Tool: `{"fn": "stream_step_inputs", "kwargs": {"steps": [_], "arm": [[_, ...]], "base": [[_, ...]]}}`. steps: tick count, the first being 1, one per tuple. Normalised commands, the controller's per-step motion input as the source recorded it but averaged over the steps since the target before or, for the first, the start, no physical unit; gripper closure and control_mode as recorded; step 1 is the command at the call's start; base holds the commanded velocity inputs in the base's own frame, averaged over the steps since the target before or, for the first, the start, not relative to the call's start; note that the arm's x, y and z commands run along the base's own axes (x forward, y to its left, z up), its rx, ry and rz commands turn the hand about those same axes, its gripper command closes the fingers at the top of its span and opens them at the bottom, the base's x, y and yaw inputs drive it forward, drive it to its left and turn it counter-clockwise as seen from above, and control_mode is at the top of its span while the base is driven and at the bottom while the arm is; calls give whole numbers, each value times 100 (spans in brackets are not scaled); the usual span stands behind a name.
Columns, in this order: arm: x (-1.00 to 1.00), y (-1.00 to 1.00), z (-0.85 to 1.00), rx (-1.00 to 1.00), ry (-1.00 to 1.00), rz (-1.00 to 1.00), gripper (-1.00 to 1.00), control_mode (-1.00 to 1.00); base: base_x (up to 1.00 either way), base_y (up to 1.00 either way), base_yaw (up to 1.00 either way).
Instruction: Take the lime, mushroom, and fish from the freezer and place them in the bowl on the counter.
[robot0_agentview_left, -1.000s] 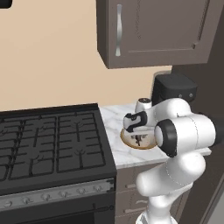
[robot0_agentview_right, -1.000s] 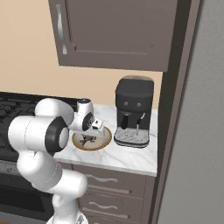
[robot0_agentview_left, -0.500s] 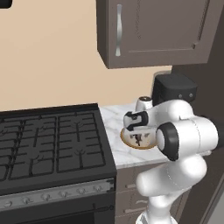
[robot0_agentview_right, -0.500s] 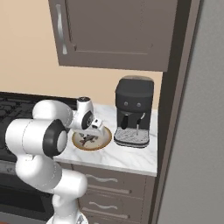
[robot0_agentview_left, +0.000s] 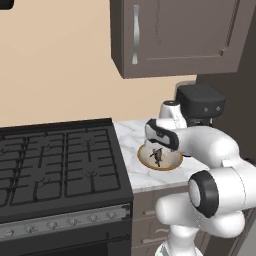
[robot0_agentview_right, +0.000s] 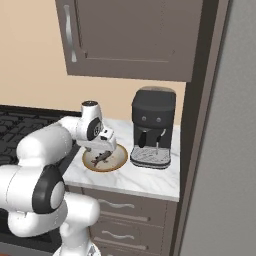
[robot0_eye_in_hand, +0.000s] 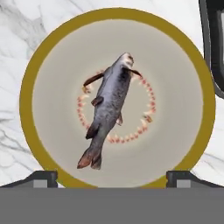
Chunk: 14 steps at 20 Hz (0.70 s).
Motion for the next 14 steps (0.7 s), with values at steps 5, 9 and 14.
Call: {"fn": "stream_step_inputs", "kwargs": {"steps": [5,9,14], "arm": [[-77,0,48,-5,1,0,-100,-100],[-94,0,51,-5,1,0,-100,-100],[-73,0,64,-1,1,0,-100,-100]], "base": [[0,0,0],[0,0,0],[0,0,0]]}}
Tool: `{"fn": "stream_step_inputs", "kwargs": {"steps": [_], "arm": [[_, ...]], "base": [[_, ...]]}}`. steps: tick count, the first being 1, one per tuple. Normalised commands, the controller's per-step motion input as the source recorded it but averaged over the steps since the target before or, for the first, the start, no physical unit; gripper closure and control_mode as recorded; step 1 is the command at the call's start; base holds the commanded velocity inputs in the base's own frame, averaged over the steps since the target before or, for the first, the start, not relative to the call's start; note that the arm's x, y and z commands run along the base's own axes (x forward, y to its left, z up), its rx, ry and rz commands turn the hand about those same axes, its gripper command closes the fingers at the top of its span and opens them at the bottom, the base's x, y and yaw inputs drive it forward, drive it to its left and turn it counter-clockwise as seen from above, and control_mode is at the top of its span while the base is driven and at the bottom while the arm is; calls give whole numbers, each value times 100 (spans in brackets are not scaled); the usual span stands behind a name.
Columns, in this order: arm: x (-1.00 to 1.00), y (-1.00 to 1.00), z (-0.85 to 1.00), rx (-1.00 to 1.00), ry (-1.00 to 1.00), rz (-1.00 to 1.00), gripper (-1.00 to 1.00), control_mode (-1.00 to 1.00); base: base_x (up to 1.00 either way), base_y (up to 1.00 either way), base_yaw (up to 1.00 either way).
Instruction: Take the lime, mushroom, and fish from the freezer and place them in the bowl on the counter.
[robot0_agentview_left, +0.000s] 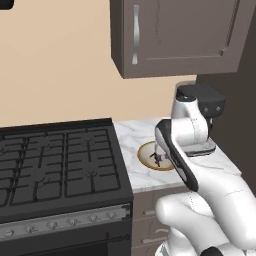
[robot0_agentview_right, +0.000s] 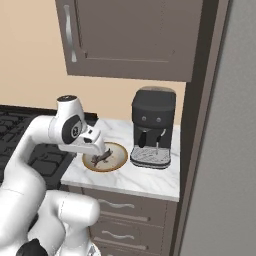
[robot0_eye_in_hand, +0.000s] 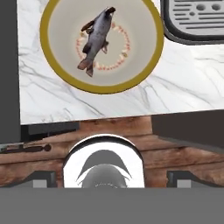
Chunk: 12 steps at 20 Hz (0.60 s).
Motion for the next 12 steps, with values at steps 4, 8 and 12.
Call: {"fn": "stream_step_inputs", "kwargs": {"steps": [4,8,12], "arm": [[-65,0,45,0,0,0,-100,-100],[-46,-1,61,0,-6,0,-100,-100],[-18,0,65,4,-13,3,-100,-100]], "base": [[0,0,0],[0,0,0],[0,0,0]]}}
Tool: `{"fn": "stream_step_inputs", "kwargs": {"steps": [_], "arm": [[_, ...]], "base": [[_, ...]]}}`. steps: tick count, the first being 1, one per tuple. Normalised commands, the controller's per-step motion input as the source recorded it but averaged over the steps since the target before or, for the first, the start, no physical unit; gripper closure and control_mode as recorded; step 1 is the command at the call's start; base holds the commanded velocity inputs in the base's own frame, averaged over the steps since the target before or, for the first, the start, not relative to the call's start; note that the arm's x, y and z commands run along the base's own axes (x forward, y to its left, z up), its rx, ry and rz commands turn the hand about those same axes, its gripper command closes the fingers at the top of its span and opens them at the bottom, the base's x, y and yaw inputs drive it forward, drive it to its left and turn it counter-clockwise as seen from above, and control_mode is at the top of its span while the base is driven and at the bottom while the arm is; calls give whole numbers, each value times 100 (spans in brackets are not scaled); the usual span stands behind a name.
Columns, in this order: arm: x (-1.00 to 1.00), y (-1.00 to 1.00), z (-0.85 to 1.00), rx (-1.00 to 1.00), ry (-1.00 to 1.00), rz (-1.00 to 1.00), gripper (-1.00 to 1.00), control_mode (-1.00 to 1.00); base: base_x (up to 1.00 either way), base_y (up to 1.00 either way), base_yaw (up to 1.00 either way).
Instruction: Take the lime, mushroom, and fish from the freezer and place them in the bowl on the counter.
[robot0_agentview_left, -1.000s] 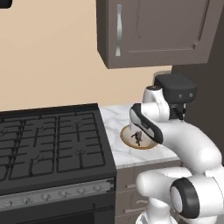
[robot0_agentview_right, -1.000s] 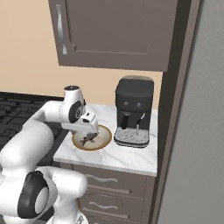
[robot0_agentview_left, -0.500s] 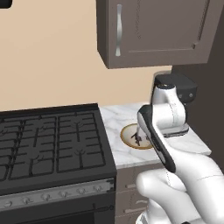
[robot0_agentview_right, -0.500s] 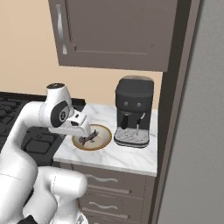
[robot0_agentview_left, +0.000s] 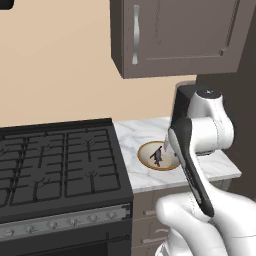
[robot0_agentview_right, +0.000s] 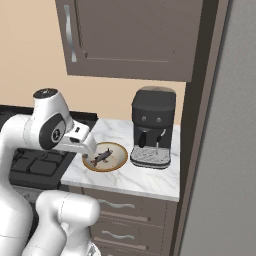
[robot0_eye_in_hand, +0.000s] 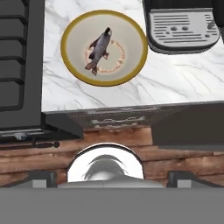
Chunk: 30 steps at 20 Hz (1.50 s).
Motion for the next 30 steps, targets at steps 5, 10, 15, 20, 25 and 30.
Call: {"fn": "stream_step_inputs", "kwargs": {"steps": [5,10,15,20,25,30], "arm": [[-23,-8,56,3,-1,5,-100,-100],[-37,-19,32,2,0,2,-100,-100],[-46,-32,4,0,0,0,-100,-100],[-23,-13,0,0,-5,3,-100,-100],[-12,1,4,0,-5,1,-100,-100],[-4,5,7,0,-2,0,-100,-100]], "base": [[0,0,0],[0,0,0],[0,0,0],[0,0,0],[0,0,0],[0,0,0]]}}
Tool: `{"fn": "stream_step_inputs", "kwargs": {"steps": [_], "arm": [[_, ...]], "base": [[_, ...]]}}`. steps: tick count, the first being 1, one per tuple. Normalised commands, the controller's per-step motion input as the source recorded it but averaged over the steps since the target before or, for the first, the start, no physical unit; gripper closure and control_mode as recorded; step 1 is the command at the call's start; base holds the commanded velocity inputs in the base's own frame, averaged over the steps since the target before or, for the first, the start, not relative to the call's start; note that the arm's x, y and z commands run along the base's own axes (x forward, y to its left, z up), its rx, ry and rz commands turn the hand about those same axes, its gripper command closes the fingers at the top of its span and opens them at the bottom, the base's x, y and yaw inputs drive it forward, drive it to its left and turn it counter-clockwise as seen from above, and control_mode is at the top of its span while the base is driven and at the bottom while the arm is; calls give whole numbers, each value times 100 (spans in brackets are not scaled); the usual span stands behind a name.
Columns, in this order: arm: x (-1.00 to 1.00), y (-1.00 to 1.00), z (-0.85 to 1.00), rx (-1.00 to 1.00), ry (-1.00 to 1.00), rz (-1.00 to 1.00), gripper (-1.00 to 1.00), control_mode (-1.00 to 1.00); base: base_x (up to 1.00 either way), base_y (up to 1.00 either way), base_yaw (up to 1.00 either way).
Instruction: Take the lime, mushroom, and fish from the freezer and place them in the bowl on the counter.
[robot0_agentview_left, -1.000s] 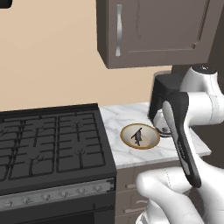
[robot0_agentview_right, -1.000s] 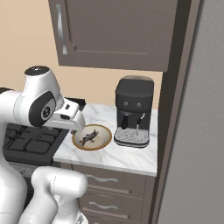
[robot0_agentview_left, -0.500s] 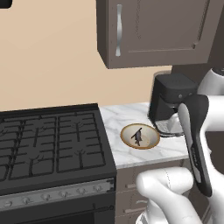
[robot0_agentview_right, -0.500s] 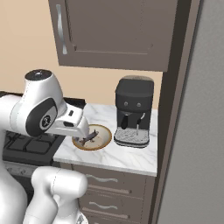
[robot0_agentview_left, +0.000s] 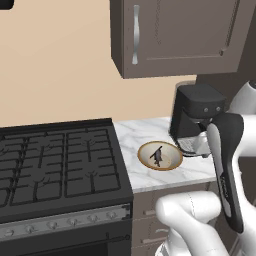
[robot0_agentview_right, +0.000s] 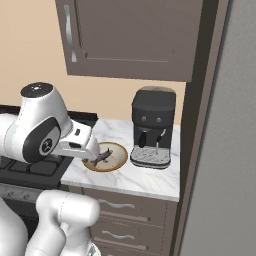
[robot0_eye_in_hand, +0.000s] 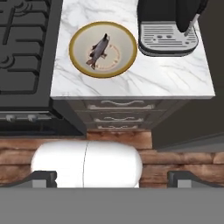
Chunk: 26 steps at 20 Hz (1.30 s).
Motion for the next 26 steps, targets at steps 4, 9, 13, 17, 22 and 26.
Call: {"fn": "stream_step_inputs", "kwargs": {"steps": [4,9,13,17,22,26], "arm": [[-1,11,3,0,-1,-1,-100,-100],[-14,0,0,0,-3,0,-100,-100],[0,0,0,0,0,0,-100,100],[0,0,0,0,0,0,-100,100],[0,0,0,0,0,0,-100,100],[0,0,0,0,0,0,-100,100]], "base": [[0,0,0],[0,0,0],[-37,0,-1],[-91,-8,-3],[-100,-20,-4],[-53,-47,-8]]}}
